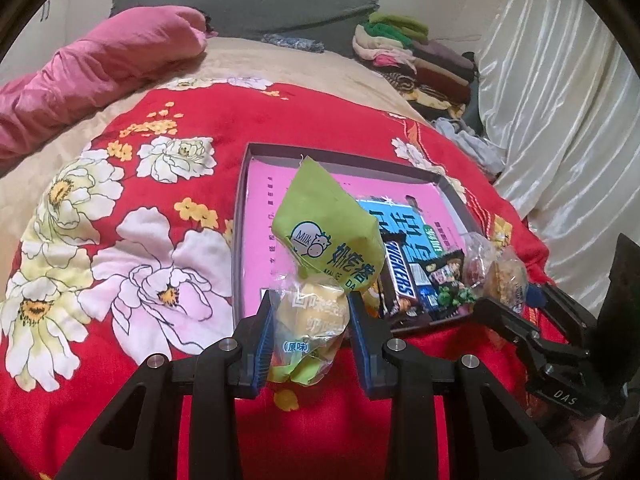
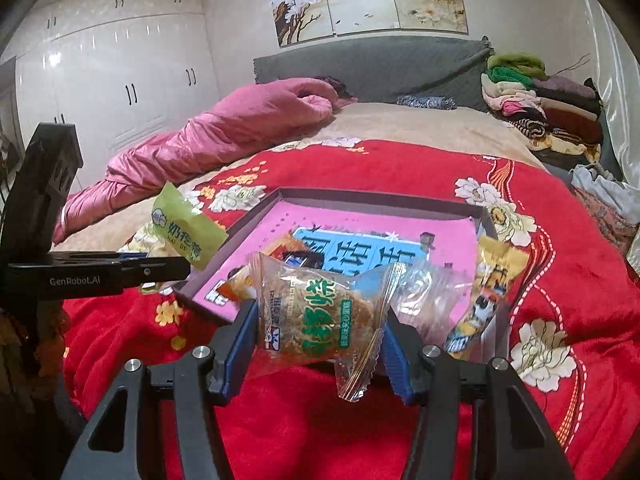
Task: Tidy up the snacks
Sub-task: 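Carry the green bag with left while right carries the pastry bag into the lid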
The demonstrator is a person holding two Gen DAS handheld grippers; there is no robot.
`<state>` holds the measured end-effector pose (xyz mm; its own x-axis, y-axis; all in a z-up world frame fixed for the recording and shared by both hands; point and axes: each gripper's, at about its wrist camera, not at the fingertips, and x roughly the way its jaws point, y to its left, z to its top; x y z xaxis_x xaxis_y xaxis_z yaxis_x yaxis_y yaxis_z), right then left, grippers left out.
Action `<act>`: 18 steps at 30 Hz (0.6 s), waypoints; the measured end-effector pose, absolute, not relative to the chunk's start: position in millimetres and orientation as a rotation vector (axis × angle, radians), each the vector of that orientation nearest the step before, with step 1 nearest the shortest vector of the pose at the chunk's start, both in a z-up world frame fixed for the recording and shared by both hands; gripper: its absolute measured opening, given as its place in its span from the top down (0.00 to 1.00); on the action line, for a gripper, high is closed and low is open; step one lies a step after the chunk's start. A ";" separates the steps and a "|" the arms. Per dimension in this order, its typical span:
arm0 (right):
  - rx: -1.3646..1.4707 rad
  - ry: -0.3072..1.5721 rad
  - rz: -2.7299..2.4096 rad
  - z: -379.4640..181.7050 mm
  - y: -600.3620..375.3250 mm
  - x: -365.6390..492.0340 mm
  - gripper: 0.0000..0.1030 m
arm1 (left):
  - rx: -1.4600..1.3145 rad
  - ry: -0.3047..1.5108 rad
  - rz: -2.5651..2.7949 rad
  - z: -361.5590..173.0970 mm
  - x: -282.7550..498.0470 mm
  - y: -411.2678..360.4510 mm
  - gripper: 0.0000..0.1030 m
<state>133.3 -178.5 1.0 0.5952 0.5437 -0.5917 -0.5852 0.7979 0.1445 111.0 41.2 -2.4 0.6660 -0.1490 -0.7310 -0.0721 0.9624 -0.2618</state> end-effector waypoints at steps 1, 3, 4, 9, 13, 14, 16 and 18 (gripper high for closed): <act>-0.063 0.664 0.654 1.1 -178.8 135.5 0.44 | -0.282 0.844 -0.041 -2.8 112.5 41.8 0.66; -0.057 0.665 0.650 0.7 -179.7 139.4 0.44 | -0.277 0.847 -0.034 -4.4 115.5 42.1 0.66; -0.050 0.667 0.650 0.8 -180.3 141.9 0.44 | -0.276 0.848 -0.032 -5.3 116.8 42.0 0.66; -0.046 0.658 0.644 1.8 -182.7 147.5 0.44 | -0.276 0.856 -0.021 -9.8 123.0 42.2 0.66; -0.046 0.656 0.647 1.9 -181.7 150.3 0.44 | -0.278 0.854 -0.017 -10.6 126.6 42.3 0.66; -0.049 0.655 0.649 1.7 -180.1 150.5 0.44 | -0.276 0.855 -0.015 -11.2 127.9 42.1 0.66; -0.058 0.649 0.652 2.5 -177.8 152.3 0.44 | -0.279 0.858 -0.012 -12.2 129.9 42.1 0.66; -0.067 0.646 0.655 2.5 -175.3 153.0 0.44 | -0.282 0.862 -0.008 -13.7 131.7 42.2 0.66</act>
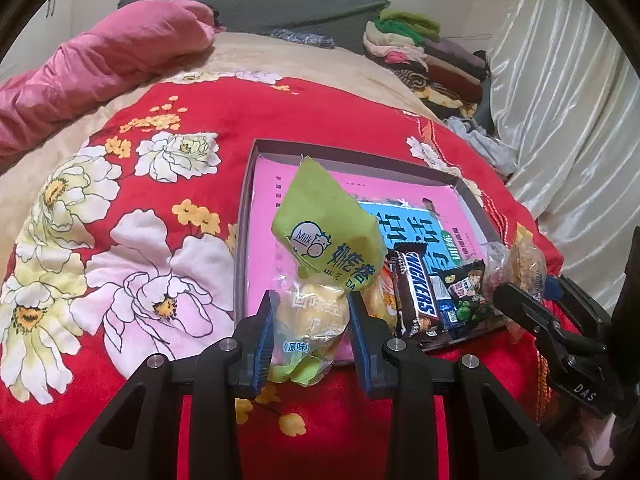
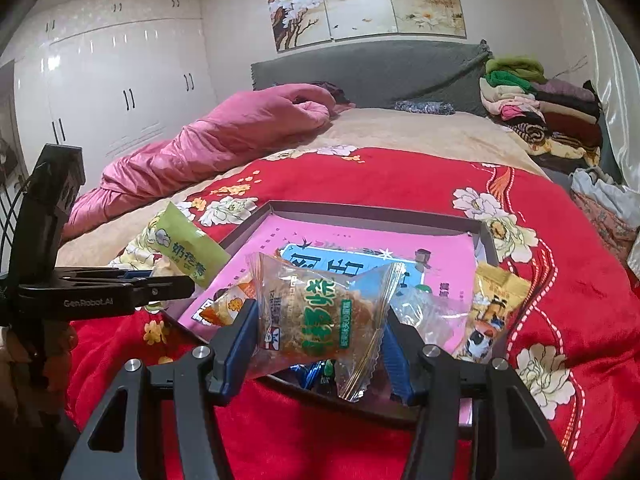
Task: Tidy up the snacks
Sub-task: 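Carry the green bag with left while right carries the pastry bag into the lid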
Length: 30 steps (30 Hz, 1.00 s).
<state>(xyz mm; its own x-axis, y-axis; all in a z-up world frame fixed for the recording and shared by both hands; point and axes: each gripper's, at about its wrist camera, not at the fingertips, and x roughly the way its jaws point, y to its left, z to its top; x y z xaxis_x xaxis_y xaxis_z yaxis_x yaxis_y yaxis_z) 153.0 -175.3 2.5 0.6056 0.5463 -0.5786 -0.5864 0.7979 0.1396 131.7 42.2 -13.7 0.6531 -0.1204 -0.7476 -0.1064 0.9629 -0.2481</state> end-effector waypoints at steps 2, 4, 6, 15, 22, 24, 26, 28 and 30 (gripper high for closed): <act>-0.078 0.641 0.659 2.7 -173.1 153.1 0.44 | -0.283 0.866 -0.007 -15.1 133.4 41.8 0.66; -0.083 0.637 0.662 2.5 -172.2 153.2 0.44 | -0.285 0.870 -0.006 -16.8 135.4 42.0 0.66; -0.085 0.636 0.663 2.4 -171.2 154.7 0.44 | -0.286 0.873 -0.003 -18.8 137.3 42.1 0.66; -0.082 0.641 0.669 1.1 -168.1 159.9 0.44 | -0.287 0.896 0.000 -30.4 143.6 42.0 0.66; -0.099 0.646 0.665 -3.7 -162.9 164.9 0.44 | -0.303 0.898 -0.003 -35.7 146.3 42.7 0.66; -0.102 0.654 0.663 -6.2 -161.1 166.9 0.44 | -0.305 0.899 -0.004 -36.2 146.5 43.2 0.66; -0.106 0.659 0.662 -8.4 -159.4 169.1 0.44 | -0.307 0.898 -0.006 -36.7 146.2 43.8 0.66; -0.111 0.665 0.661 -10.4 -158.0 170.1 0.44 | -0.309 0.899 -0.007 -37.2 146.5 44.0 0.66; -0.117 0.670 0.661 -12.5 -156.4 172.0 0.44 | -0.314 0.899 -0.006 -38.1 146.6 44.8 0.66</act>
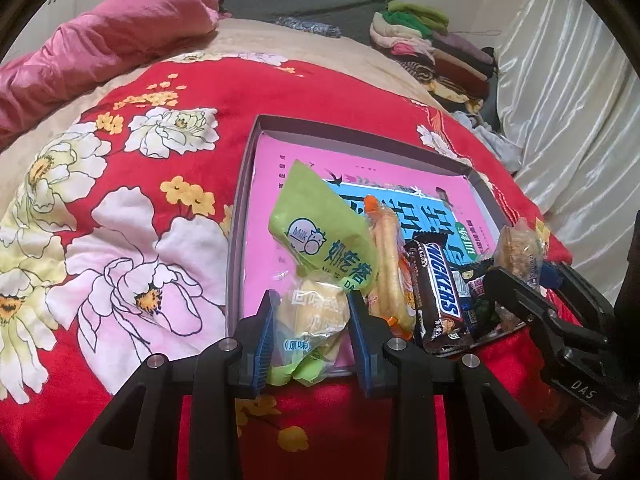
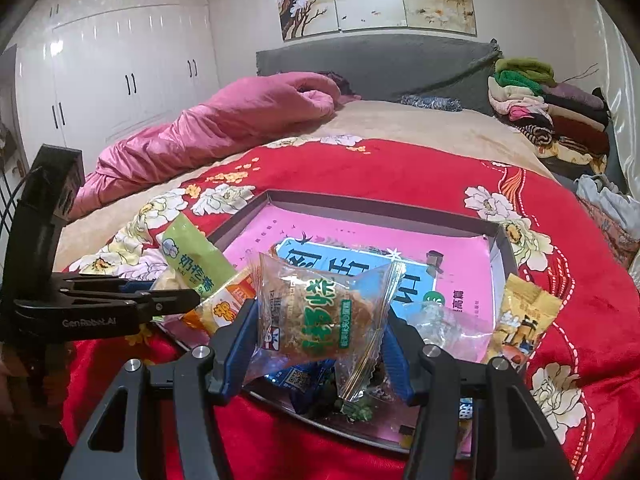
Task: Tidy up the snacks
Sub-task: 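Carry the green bag with left while right carries the pastry bag into the lid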
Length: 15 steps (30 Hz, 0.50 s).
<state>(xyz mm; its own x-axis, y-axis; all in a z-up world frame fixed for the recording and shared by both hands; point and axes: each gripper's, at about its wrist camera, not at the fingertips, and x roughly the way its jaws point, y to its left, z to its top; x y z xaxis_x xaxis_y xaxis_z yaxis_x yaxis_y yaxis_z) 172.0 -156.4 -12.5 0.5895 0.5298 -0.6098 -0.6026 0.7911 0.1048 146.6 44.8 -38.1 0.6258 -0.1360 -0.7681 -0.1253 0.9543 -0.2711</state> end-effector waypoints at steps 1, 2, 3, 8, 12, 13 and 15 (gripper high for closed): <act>-0.121 0.669 0.661 -13.1 -156.0 172.3 0.44 | -0.316 0.899 -0.008 -38.6 146.6 45.1 0.66; -0.125 0.670 0.663 -13.4 -155.6 172.2 0.44 | -0.316 0.899 -0.008 -38.8 146.7 45.3 0.66; -0.127 0.669 0.665 -13.5 -154.8 172.0 0.44 | -0.318 0.899 -0.007 -39.2 147.0 45.8 0.66; -0.146 0.688 0.669 -17.9 -150.3 172.6 0.44 | -0.323 0.900 -0.008 -41.4 147.5 46.3 0.66; -0.162 0.686 0.681 -18.2 -146.6 171.8 0.44 | -0.324 0.900 -0.009 -42.3 147.5 46.2 0.66; -0.166 0.687 0.687 -18.5 -145.3 170.9 0.44 | -0.324 0.901 -0.008 -42.2 147.1 46.2 0.66; -0.174 0.687 0.694 -19.3 -142.8 170.1 0.44 | -0.324 0.901 -0.009 -42.5 147.2 46.0 0.66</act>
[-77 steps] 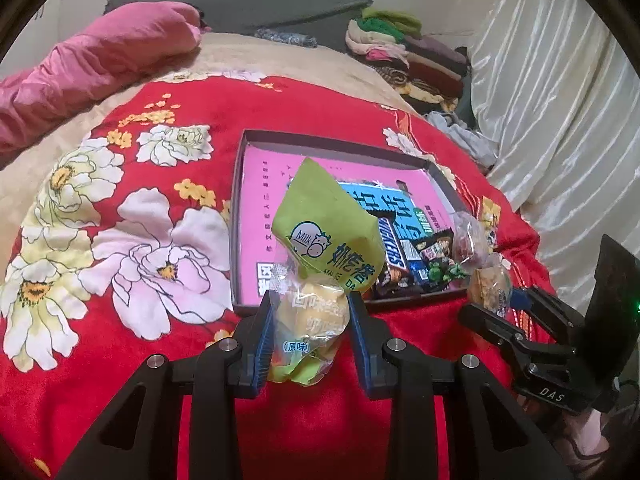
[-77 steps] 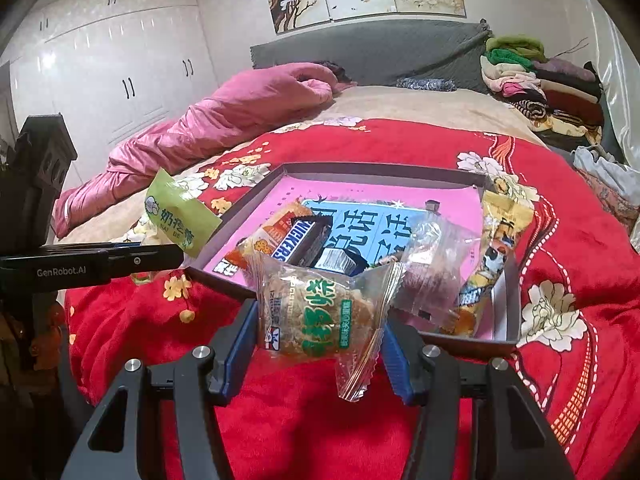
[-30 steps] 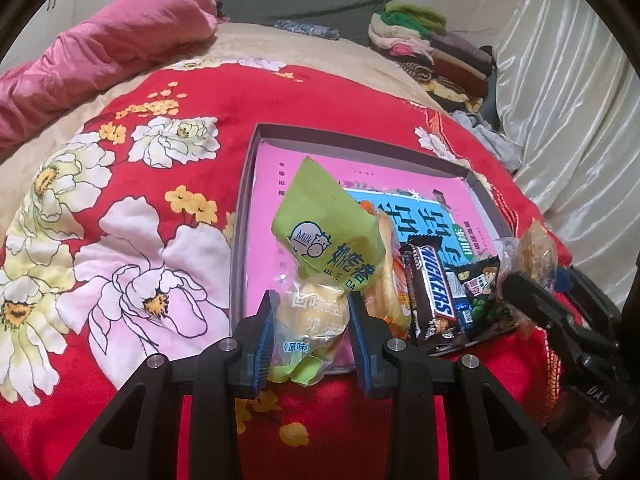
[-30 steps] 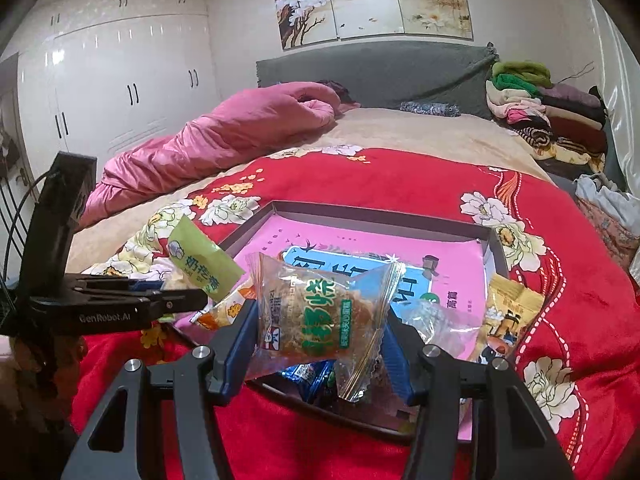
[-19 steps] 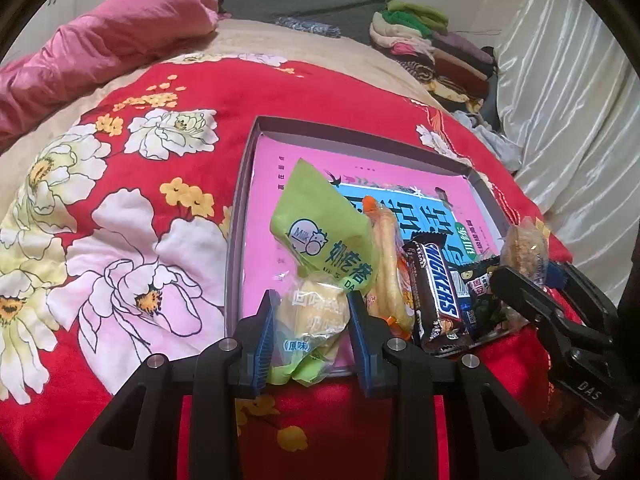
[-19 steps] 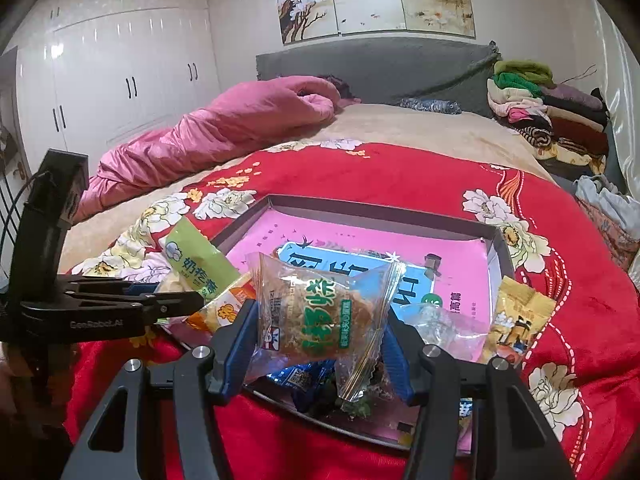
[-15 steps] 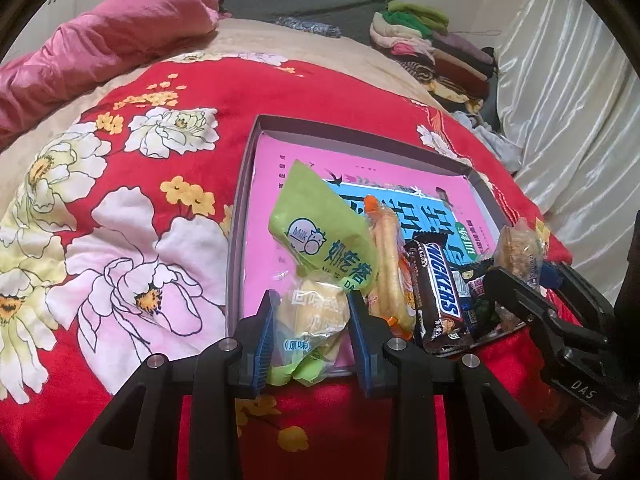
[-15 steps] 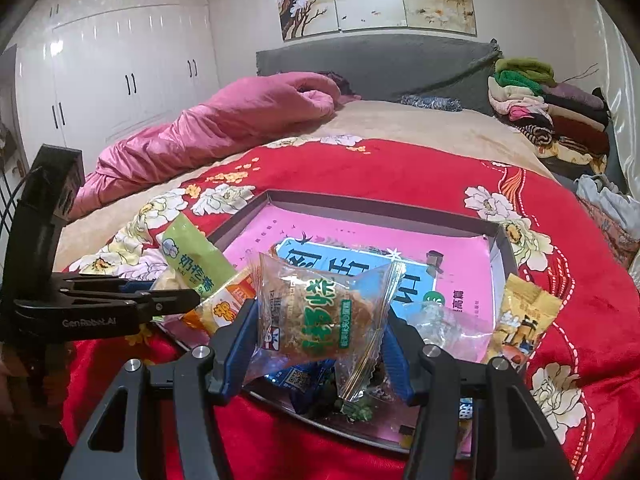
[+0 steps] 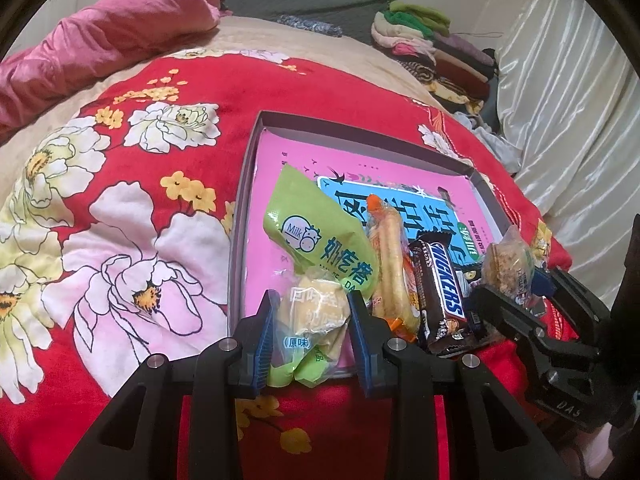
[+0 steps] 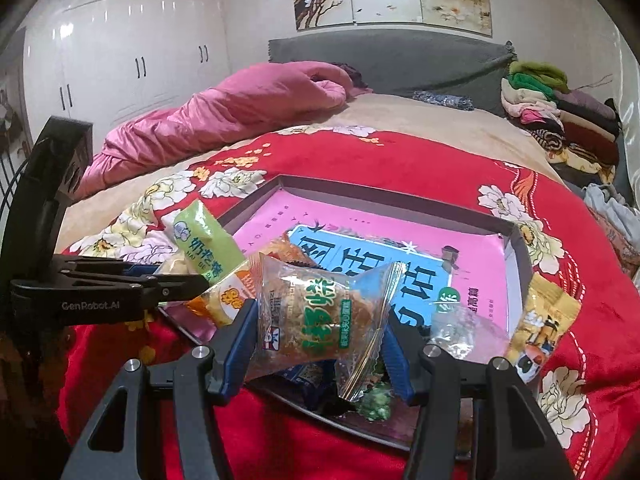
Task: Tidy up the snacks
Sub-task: 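Carry the green bag with left while right carries the pastry bag into the lid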
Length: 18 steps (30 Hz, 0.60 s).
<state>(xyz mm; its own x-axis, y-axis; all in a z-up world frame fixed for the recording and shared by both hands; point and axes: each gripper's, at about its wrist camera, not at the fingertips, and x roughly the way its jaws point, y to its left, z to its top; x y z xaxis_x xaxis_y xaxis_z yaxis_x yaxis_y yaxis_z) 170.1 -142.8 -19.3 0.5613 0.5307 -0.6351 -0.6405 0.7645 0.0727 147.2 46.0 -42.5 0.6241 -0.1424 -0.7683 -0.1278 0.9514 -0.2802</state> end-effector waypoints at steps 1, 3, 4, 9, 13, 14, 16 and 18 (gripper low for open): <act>-0.176 0.689 0.698 -19.6 -142.1 169.8 0.44 | -0.323 0.901 -0.008 -42.1 147.2 46.2 0.66; -0.178 0.690 0.704 -19.9 -141.0 169.3 0.44 | -0.324 0.901 -0.008 -42.2 147.3 46.2 0.66; -0.182 0.691 0.705 -20.5 -140.3 168.8 0.44 | -0.324 0.902 -0.008 -42.1 147.2 46.3 0.66; -0.191 0.711 0.696 -25.0 -140.0 170.1 0.43 | -0.323 0.902 -0.008 -42.6 147.1 46.3 0.66; -0.194 0.708 0.687 -25.5 -139.8 170.4 0.43 | -0.323 0.902 -0.008 -42.7 147.2 46.4 0.66; -0.196 0.707 0.685 -25.7 -140.2 170.1 0.43 | -0.324 0.902 -0.009 -42.7 147.2 46.4 0.66; -0.199 0.705 0.679 -25.9 -140.3 170.2 0.42 | -0.324 0.902 -0.008 -43.1 147.3 46.1 0.66; -0.202 0.703 0.671 -26.0 -140.2 170.4 0.42 | -0.322 0.903 -0.008 -43.2 147.3 46.0 0.66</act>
<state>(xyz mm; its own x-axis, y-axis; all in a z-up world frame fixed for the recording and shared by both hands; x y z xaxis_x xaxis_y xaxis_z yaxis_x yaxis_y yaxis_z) 170.4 -140.2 -26.0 0.5650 0.5008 -0.6557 -0.6316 0.7739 0.0469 147.3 46.0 -43.2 0.6228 -0.1415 -0.7695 -0.1273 0.9521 -0.2781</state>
